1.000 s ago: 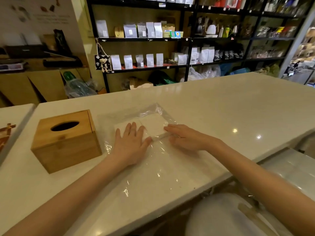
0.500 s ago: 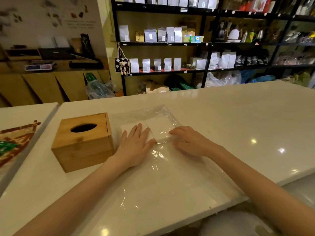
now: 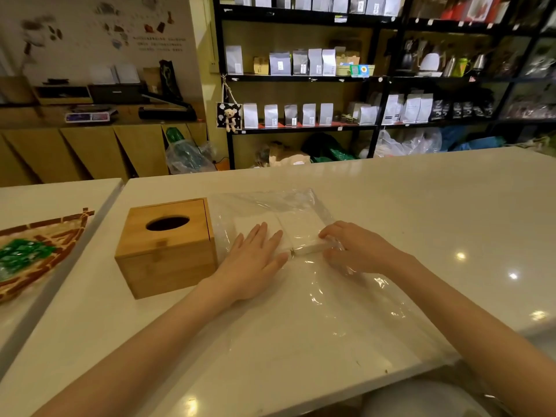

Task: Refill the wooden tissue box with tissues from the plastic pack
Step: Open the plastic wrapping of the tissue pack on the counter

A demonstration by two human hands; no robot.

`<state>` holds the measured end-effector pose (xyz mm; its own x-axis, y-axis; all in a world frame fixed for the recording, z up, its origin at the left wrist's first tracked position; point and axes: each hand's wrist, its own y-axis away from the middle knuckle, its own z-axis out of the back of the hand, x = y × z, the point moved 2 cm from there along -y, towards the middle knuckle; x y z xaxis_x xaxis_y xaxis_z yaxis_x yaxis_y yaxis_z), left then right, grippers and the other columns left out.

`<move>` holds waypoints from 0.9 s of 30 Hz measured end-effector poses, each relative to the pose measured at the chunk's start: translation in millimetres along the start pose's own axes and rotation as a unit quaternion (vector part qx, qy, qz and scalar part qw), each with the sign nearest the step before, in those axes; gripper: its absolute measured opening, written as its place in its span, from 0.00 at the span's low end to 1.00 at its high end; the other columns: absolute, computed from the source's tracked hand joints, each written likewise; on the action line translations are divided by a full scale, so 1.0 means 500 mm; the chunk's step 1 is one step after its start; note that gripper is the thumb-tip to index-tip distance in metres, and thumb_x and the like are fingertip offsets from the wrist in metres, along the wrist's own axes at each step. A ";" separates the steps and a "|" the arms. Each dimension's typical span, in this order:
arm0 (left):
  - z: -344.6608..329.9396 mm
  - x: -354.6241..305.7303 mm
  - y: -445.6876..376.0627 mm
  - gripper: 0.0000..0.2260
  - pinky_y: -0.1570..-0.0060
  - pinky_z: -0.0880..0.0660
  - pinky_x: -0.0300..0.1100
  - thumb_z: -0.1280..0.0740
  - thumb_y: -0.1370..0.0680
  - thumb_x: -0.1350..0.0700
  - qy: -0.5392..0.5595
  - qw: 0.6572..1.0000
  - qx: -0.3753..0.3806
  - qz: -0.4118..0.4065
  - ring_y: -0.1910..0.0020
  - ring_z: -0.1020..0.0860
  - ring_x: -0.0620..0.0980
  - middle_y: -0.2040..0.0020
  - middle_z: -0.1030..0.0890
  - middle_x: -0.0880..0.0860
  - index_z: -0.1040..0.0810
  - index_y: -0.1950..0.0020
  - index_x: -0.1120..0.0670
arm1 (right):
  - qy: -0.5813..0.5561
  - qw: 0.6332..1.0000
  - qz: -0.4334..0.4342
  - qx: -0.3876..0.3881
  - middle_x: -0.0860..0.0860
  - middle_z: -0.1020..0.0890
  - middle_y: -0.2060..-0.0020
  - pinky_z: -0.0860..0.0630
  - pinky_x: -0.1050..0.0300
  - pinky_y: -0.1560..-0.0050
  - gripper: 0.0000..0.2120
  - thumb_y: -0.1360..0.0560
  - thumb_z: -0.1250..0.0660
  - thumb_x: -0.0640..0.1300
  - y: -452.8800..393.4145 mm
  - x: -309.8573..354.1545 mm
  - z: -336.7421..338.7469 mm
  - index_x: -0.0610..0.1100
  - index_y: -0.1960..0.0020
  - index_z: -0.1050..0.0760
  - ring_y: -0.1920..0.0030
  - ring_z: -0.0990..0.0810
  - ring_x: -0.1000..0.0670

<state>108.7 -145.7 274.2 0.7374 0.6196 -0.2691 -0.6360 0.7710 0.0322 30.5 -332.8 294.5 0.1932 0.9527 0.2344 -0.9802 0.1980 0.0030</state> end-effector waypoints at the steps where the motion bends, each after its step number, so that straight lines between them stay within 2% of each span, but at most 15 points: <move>1: 0.011 -0.001 0.007 0.25 0.27 0.61 0.46 0.53 0.20 0.44 0.018 1.000 -0.016 -0.011 0.24 0.59 0.48 0.22 0.56 0.53 0.52 0.25 0.48 | -0.002 1.000 -0.002 0.001 0.51 0.29 0.36 0.32 0.54 0.47 0.19 0.25 0.38 0.49 -0.001 0.002 0.004 0.49 0.35 0.32 0.38 0.29 0.48; 4: 0.067 0.002 0.049 0.23 0.31 0.55 0.37 0.49 0.21 0.45 0.094 0.992 -0.084 -0.029 0.25 0.53 0.44 0.23 0.52 0.46 0.47 0.26 0.45 | 0.017 0.999 0.013 -0.027 0.49 0.29 0.35 0.31 0.53 0.49 0.21 0.25 0.38 0.51 -0.009 0.030 0.025 0.48 0.33 0.34 0.41 0.26 0.47; 6: 0.106 0.007 0.092 0.21 0.35 0.47 0.34 0.46 0.21 0.46 0.115 0.984 -0.128 -0.035 0.27 0.43 0.43 0.24 0.46 0.42 0.41 0.28 0.43 | 0.001 0.997 0.056 -0.059 0.50 0.28 0.35 0.31 0.54 0.50 0.21 0.24 0.38 0.52 -0.020 0.074 0.039 0.48 0.33 0.34 0.42 0.26 0.48; 8: 0.140 0.017 0.130 0.19 0.38 0.40 0.35 0.43 0.23 0.46 0.098 0.976 -0.187 -0.048 0.32 0.35 0.42 0.26 0.40 0.40 0.35 0.31 0.42 | -0.057 0.988 0.117 -0.079 0.51 0.28 0.34 0.31 0.54 0.40 0.21 0.24 0.38 0.53 -0.027 0.132 0.047 0.50 0.33 0.33 0.38 0.28 0.51; 9: 0.156 0.029 0.147 0.19 0.38 0.39 0.36 0.42 0.24 0.45 0.096 0.972 -0.212 -0.045 0.34 0.34 0.40 0.27 0.39 0.40 0.34 0.32 0.42 | -0.089 0.982 0.146 -0.076 0.52 0.29 0.33 0.33 0.54 0.36 0.22 0.25 0.38 0.53 -0.031 0.166 0.049 0.50 0.32 0.34 0.35 0.30 0.52; 11: 0.183 0.068 0.171 0.22 0.33 0.38 0.43 0.39 0.26 0.41 0.095 0.966 -0.241 -0.017 0.34 0.38 0.37 0.28 0.37 0.40 0.33 0.33 0.41 | -0.134 0.971 0.188 -0.054 0.53 0.31 0.30 0.35 0.54 0.33 0.26 0.26 0.37 0.56 -0.035 0.232 0.050 0.51 0.30 0.36 0.31 0.34 0.53; 13: 0.200 0.125 0.188 0.29 0.31 0.41 0.48 0.36 0.32 0.37 0.102 0.964 -0.243 0.032 0.30 0.42 0.39 0.27 0.38 0.42 0.34 0.32 0.42 | -0.143 0.967 0.209 -0.028 0.54 0.36 0.27 0.38 0.53 0.30 0.31 0.28 0.36 0.59 -0.038 0.287 0.044 0.52 0.28 0.41 0.29 0.38 0.52; 16: 0.204 0.211 0.211 0.41 0.29 0.46 0.52 0.35 0.39 0.29 0.132 0.967 -0.192 0.103 0.30 0.49 0.36 0.25 0.45 0.40 0.40 0.29 0.40 | -0.114 0.968 0.225 0.004 0.51 0.42 0.25 0.43 0.52 0.29 0.38 0.29 0.37 0.63 -0.048 0.345 0.018 0.50 0.26 0.47 0.27 0.43 0.50; 19: 0.188 0.271 0.227 0.50 0.28 0.48 0.54 0.39 0.48 0.22 0.162 0.964 -0.139 0.156 0.27 0.49 0.40 0.25 0.45 0.39 0.42 0.29 0.39 | -0.042 0.973 0.226 0.013 0.48 0.48 0.24 0.49 0.52 0.26 0.41 0.29 0.42 0.66 -0.066 0.372 -0.018 0.45 0.25 0.52 0.25 0.49 0.48; 21: 0.177 0.283 0.231 0.46 0.27 0.47 0.55 0.38 0.44 0.25 0.165 0.963 -0.134 0.165 0.26 0.46 0.44 0.25 0.44 0.40 0.41 0.29 0.39 | -0.015 0.974 0.227 0.011 0.48 0.52 0.23 0.54 0.53 0.26 0.41 0.27 0.45 0.66 -0.081 0.373 -0.032 0.44 0.24 0.54 0.24 0.54 0.49; 24: 0.173 0.279 0.232 0.38 0.27 0.48 0.58 0.35 0.39 0.34 0.176 0.955 -0.179 0.156 0.26 0.45 0.44 0.25 0.40 0.43 0.36 0.31 0.42 | -0.030 0.971 0.235 0.031 0.49 0.54 0.23 0.56 0.53 0.26 0.39 0.26 0.46 0.64 -0.097 0.362 -0.032 0.45 0.24 0.56 0.24 0.56 0.51; 27: 0.172 0.282 0.234 0.39 0.28 0.47 0.60 0.37 0.42 0.30 0.180 0.951 -0.207 0.143 0.27 0.44 0.42 0.27 0.36 0.45 0.33 0.33 0.42 | -0.041 0.966 0.253 0.042 0.50 0.53 0.23 0.58 0.54 0.26 0.38 0.25 0.45 0.62 -0.105 0.355 -0.026 0.46 0.24 0.55 0.24 0.56 0.53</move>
<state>158.0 44.6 322.7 0.4421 0.6481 -0.6201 -0.8891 0.4081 -0.2073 116.7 -171.2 323.2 -0.3127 0.9002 0.3029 -0.9488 -0.3110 -0.0551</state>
